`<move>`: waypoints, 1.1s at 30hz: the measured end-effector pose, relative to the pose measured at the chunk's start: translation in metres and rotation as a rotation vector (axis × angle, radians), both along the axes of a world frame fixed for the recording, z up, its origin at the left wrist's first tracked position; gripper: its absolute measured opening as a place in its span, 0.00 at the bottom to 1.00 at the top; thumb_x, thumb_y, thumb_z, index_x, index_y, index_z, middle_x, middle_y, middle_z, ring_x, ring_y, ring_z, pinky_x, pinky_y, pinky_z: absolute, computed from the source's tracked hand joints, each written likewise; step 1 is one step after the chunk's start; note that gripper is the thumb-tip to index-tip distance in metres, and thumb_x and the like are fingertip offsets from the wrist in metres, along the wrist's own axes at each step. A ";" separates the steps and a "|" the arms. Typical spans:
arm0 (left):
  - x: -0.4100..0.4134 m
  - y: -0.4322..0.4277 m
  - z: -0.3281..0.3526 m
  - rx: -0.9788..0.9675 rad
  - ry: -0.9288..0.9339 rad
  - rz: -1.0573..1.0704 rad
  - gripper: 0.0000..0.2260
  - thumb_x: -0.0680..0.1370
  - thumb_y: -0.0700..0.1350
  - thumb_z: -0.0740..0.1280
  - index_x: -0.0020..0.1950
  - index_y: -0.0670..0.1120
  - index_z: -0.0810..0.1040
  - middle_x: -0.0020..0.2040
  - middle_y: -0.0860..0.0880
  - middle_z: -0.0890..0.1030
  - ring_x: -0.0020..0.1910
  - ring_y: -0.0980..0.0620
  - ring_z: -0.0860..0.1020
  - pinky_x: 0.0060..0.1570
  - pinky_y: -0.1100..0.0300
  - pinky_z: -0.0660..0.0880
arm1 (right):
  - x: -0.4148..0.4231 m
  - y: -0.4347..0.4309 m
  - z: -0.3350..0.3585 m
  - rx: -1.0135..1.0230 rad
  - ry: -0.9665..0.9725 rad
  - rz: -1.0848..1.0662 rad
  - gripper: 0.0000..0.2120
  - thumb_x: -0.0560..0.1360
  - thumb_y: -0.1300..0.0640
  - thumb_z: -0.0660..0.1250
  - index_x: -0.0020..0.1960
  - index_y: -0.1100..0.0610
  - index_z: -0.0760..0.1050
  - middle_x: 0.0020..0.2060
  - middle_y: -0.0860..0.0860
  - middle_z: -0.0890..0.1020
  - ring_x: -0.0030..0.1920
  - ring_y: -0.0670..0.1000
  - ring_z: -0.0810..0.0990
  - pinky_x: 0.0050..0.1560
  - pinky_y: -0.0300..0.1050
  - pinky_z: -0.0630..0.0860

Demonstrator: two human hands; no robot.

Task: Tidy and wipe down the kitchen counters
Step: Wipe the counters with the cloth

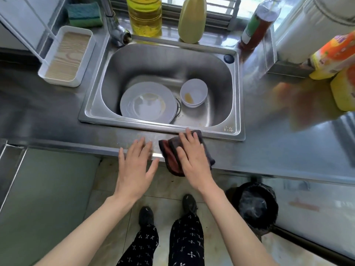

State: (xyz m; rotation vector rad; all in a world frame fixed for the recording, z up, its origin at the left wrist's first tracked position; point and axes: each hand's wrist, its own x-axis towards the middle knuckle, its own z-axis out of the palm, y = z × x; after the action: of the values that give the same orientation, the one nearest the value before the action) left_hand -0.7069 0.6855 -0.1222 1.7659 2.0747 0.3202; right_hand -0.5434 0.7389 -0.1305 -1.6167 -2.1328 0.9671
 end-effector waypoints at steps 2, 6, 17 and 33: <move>0.027 -0.003 0.006 0.077 -0.051 -0.017 0.24 0.77 0.56 0.52 0.68 0.45 0.69 0.71 0.44 0.66 0.69 0.46 0.64 0.69 0.44 0.57 | 0.033 0.003 0.009 0.053 0.145 -0.159 0.22 0.79 0.52 0.53 0.72 0.55 0.64 0.73 0.47 0.61 0.74 0.44 0.54 0.74 0.44 0.51; 0.099 0.009 0.008 0.067 -0.066 -0.046 0.23 0.77 0.54 0.54 0.69 0.45 0.68 0.72 0.42 0.64 0.71 0.44 0.63 0.68 0.45 0.61 | 0.108 0.002 -0.003 0.116 -0.050 -0.317 0.21 0.78 0.56 0.54 0.69 0.58 0.68 0.73 0.52 0.64 0.74 0.50 0.57 0.73 0.55 0.57; 0.141 0.037 -0.035 -0.121 0.218 0.319 0.27 0.78 0.57 0.50 0.76 0.49 0.54 0.76 0.40 0.54 0.74 0.41 0.54 0.68 0.39 0.53 | 0.146 0.059 -0.040 0.308 -0.435 0.201 0.24 0.79 0.45 0.49 0.74 0.48 0.57 0.74 0.50 0.61 0.74 0.55 0.52 0.71 0.59 0.51; 0.066 0.029 -0.041 -0.086 0.277 0.354 0.25 0.79 0.58 0.49 0.75 0.56 0.51 0.77 0.51 0.52 0.75 0.46 0.49 0.70 0.42 0.46 | 0.078 0.070 -0.010 0.371 -0.261 0.252 0.24 0.77 0.48 0.52 0.72 0.52 0.63 0.73 0.55 0.64 0.73 0.57 0.57 0.70 0.62 0.52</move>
State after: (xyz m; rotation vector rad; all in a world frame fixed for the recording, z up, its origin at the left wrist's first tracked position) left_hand -0.6408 0.7142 -0.1629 1.4563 2.5597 0.0825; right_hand -0.4656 0.8092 -0.1405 -1.3742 -2.5513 0.3965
